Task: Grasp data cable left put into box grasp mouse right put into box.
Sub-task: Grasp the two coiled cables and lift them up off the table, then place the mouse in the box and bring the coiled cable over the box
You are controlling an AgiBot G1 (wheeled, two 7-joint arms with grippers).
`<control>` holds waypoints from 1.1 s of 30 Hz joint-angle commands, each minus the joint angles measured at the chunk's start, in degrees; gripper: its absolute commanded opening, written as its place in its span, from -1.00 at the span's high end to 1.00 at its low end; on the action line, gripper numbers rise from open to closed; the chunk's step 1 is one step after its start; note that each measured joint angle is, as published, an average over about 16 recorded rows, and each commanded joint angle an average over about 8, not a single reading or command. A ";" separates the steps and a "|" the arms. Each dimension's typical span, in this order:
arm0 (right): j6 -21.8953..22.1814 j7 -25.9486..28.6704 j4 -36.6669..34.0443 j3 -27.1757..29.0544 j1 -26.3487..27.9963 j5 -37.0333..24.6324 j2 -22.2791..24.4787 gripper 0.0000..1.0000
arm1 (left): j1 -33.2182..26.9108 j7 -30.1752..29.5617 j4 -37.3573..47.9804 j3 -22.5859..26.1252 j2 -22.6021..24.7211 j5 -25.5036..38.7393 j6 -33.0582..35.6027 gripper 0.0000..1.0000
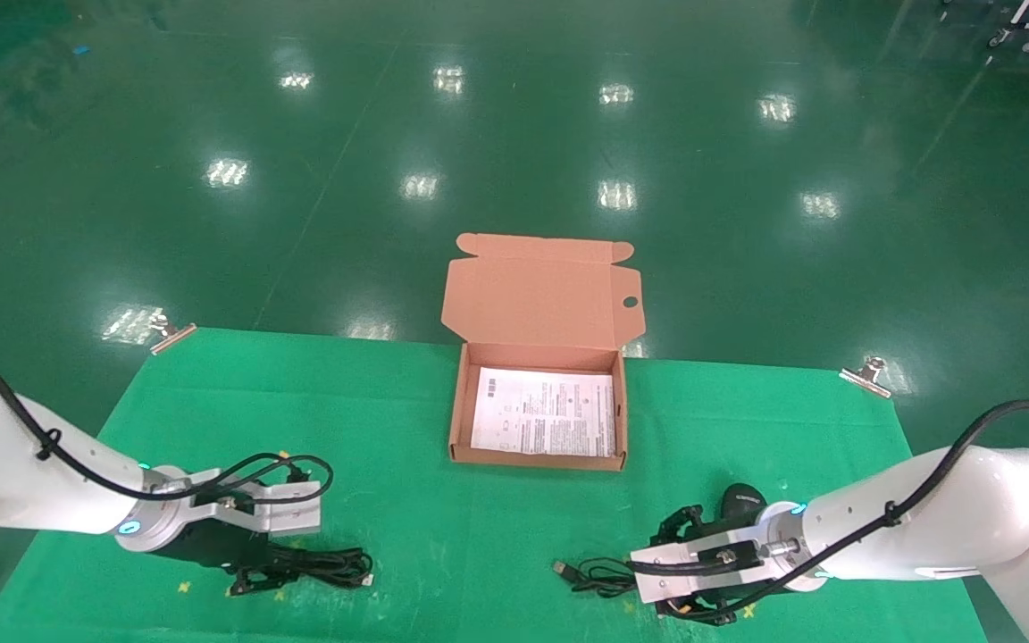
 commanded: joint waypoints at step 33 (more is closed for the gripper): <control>-1.05 9.64 10.86 5.32 3.14 2.22 10.54 1.00 | -3.24 1.06 -11.07 -2.55 -6.68 -2.65 2.49 1.00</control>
